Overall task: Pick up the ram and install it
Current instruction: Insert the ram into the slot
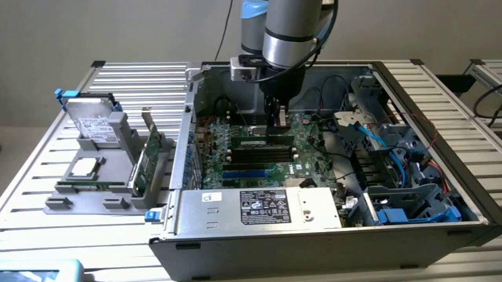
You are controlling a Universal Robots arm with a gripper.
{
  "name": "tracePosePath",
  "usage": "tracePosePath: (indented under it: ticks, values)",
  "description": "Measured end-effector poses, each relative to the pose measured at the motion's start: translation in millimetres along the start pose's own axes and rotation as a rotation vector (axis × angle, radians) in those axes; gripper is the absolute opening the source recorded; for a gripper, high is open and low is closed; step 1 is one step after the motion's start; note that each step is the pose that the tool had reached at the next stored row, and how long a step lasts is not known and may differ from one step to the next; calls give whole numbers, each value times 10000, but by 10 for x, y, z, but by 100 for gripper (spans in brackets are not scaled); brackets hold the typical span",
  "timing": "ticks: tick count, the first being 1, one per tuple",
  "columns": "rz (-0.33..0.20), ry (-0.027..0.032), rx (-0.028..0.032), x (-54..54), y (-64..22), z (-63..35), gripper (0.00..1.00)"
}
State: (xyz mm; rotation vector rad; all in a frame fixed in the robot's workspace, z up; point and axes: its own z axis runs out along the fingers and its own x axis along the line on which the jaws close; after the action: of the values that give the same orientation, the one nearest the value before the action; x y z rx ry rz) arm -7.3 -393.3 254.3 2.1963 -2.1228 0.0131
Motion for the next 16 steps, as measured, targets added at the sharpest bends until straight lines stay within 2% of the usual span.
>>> tracePosePath:
  ticks: [16]
  values:
    - [1, 6, -1, -3, -6, 53, 13]
